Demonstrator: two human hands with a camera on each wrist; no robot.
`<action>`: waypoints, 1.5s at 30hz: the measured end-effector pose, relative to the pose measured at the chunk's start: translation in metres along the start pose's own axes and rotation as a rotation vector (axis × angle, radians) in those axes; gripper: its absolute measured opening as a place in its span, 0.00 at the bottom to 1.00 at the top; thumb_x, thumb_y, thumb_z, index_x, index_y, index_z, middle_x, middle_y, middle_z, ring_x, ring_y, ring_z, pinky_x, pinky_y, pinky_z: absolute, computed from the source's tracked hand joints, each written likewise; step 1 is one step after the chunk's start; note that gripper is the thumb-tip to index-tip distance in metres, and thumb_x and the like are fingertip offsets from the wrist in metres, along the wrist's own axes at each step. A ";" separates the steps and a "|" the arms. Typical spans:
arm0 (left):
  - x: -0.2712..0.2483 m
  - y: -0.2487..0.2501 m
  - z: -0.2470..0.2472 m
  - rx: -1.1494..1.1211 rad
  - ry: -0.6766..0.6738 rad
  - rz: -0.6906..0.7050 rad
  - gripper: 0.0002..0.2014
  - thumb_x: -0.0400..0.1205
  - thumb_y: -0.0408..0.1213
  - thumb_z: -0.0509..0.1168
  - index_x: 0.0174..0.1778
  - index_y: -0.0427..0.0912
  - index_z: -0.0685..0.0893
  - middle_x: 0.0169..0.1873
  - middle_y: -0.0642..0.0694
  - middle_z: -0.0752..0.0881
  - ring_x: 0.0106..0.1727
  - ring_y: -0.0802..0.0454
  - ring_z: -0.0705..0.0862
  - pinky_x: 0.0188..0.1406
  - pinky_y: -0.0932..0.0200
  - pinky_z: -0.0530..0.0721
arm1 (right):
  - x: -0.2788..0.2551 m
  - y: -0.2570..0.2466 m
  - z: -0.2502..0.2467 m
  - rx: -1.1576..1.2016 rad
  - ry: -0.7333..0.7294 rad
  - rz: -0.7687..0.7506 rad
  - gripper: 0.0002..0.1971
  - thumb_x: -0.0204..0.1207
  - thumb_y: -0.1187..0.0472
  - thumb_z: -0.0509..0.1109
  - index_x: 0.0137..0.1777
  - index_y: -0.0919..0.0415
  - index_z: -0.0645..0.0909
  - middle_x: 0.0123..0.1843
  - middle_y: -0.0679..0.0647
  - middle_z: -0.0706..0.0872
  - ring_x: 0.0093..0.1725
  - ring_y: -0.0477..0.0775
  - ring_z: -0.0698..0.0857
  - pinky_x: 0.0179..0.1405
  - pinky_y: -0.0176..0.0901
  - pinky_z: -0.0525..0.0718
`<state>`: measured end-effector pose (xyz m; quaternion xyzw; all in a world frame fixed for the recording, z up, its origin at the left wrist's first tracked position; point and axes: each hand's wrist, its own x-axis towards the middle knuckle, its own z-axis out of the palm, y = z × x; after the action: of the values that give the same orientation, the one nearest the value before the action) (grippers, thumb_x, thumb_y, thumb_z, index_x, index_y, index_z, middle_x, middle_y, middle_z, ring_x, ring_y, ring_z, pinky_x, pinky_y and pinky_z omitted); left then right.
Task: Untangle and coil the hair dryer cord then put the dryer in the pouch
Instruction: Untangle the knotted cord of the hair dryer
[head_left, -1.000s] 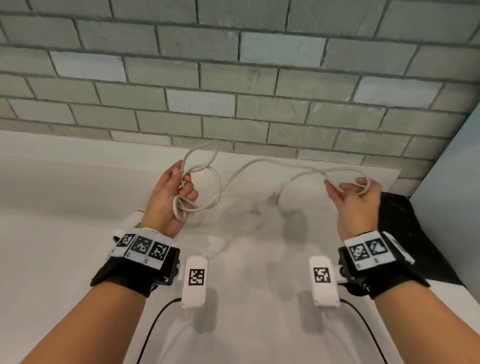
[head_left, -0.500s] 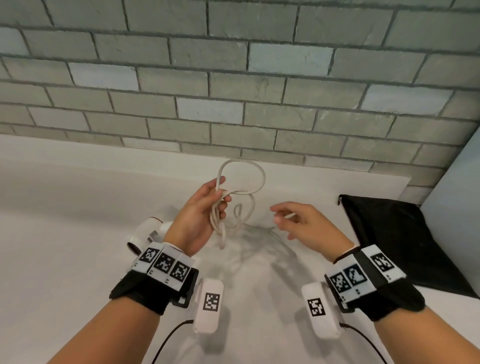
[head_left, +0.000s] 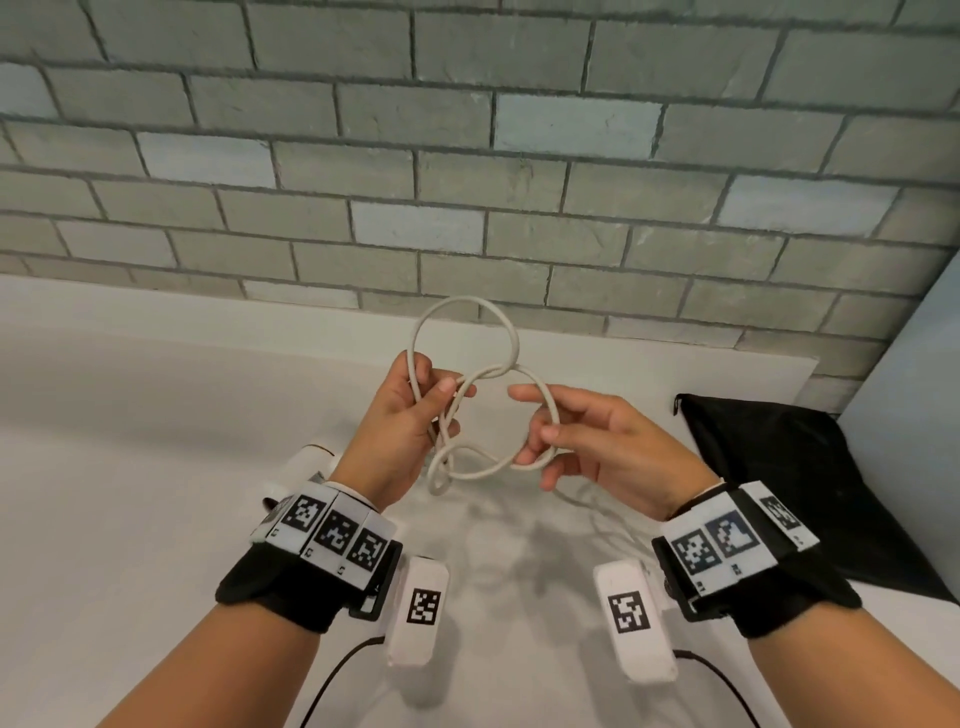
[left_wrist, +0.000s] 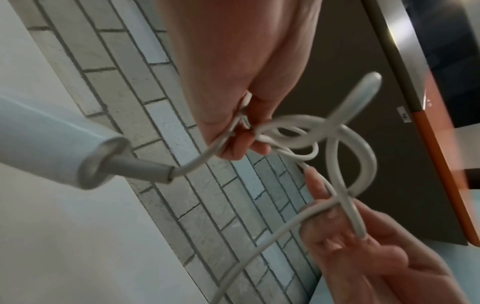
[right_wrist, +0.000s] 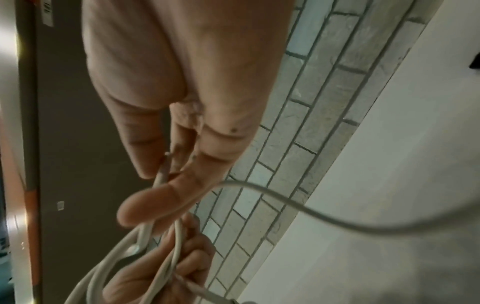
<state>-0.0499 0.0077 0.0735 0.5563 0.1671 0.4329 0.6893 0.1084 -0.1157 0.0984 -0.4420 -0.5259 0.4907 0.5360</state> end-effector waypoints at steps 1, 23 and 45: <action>0.000 0.001 0.002 -0.006 -0.002 0.001 0.13 0.83 0.25 0.54 0.35 0.46 0.66 0.27 0.52 0.87 0.27 0.60 0.80 0.25 0.66 0.77 | -0.001 0.001 -0.001 -0.051 -0.031 0.036 0.19 0.72 0.76 0.63 0.64 0.69 0.75 0.38 0.50 0.84 0.42 0.47 0.87 0.35 0.37 0.86; 0.001 0.008 0.017 -0.011 0.032 -0.134 0.06 0.83 0.33 0.57 0.41 0.45 0.75 0.35 0.46 0.81 0.28 0.56 0.85 0.25 0.63 0.84 | 0.018 -0.008 -0.008 -0.507 0.446 -0.179 0.10 0.78 0.72 0.61 0.51 0.62 0.83 0.43 0.60 0.79 0.30 0.53 0.85 0.27 0.35 0.82; 0.004 -0.009 0.027 0.271 0.115 0.010 0.14 0.80 0.24 0.60 0.52 0.48 0.82 0.37 0.48 0.76 0.20 0.60 0.76 0.23 0.67 0.77 | -0.003 -0.013 -0.021 -1.012 0.578 0.213 0.18 0.71 0.68 0.66 0.61 0.65 0.73 0.41 0.64 0.87 0.38 0.61 0.88 0.43 0.50 0.87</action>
<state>-0.0242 -0.0065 0.0747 0.6195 0.2604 0.4410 0.5950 0.1306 -0.1198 0.1095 -0.8088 -0.4799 0.0900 0.3279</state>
